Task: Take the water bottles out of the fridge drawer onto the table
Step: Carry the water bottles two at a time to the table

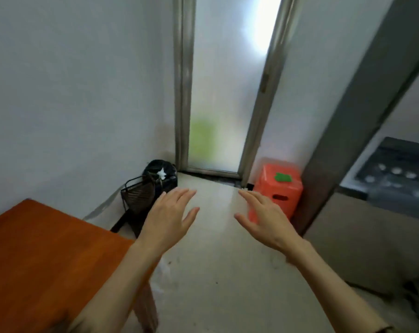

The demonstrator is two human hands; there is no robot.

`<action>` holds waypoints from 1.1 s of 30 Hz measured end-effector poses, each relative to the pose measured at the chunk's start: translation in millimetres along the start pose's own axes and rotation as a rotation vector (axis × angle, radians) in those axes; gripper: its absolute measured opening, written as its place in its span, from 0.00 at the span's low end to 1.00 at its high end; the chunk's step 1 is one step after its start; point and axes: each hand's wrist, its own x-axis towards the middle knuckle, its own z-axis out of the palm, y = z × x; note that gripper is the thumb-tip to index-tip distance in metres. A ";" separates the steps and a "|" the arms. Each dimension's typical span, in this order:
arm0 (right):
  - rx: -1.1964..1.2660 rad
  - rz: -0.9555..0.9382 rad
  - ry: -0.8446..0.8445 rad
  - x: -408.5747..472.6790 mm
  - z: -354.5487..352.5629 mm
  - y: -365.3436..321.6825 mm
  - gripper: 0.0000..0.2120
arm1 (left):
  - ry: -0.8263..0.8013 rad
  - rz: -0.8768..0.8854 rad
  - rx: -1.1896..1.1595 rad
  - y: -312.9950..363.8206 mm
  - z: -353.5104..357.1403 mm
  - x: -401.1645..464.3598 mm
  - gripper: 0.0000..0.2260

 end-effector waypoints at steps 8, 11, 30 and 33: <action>-0.150 0.354 0.117 -145.8 -107.5 176.4 0.30 | -0.043 0.406 -0.087 225.4 68.3 68.3 0.21; -0.169 0.449 0.146 -175.9 -129.9 230.4 0.29 | -0.080 0.495 -0.103 285.1 96.0 94.8 0.22; -0.091 0.654 0.173 -151.4 -248.7 598.8 0.29 | -0.171 0.610 -0.150 568.9 318.0 318.5 0.21; -0.049 0.664 0.161 -140.5 -256.9 657.0 0.28 | -0.224 0.583 -0.154 602.2 353.6 345.6 0.19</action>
